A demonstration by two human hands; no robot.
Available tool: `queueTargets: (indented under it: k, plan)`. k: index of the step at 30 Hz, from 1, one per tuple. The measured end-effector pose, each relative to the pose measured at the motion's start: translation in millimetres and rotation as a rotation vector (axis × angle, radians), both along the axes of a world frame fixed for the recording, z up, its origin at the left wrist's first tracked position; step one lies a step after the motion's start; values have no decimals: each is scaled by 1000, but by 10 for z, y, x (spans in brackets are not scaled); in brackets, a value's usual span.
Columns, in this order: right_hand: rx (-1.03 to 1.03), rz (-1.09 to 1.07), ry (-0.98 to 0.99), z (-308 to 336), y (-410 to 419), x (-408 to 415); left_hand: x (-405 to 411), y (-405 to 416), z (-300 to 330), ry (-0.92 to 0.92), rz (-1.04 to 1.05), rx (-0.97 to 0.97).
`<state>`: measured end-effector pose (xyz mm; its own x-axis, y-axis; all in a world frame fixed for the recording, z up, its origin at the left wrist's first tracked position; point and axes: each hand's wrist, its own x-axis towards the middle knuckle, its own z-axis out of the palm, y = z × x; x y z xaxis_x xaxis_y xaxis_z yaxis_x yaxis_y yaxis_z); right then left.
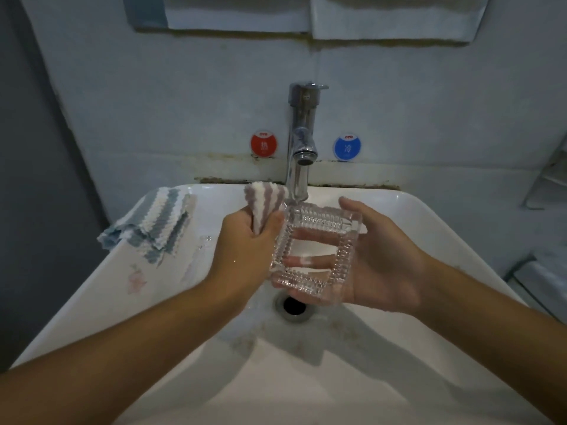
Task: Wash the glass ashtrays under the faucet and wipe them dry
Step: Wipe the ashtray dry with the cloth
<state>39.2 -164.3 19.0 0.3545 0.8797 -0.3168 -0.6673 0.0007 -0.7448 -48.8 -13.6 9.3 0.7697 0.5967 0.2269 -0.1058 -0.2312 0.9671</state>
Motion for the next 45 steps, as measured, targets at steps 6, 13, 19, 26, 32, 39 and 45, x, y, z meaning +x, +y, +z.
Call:
queueTargets:
  k: [6, 13, 19, 26, 32, 39, 45]
  plan:
    - [41, -5, -44, 2, 54, -8, 109, 76, -23, -7, 192, -157]
    - [69, -10, -30, -21, 59, 0, -6, -41, -35, -140, 72, 196]
    - [22, -58, -40, -117, 100, -51, -8, -181, -183, -37, -42, 297]
    - [67, -144, -94, -61, 87, 1, -126, -334, -161, -76, -123, 604]
    - [74, -172, -105, -22, 76, 66, -136, -296, -113, -46, -129, 895]
    - [8, -159, -107, -48, 68, 41, -137, -312, -127, -17, -251, 878]
    - [2, -187, -70, -34, 76, 70, -132, -365, -120, 53, -45, 1110]
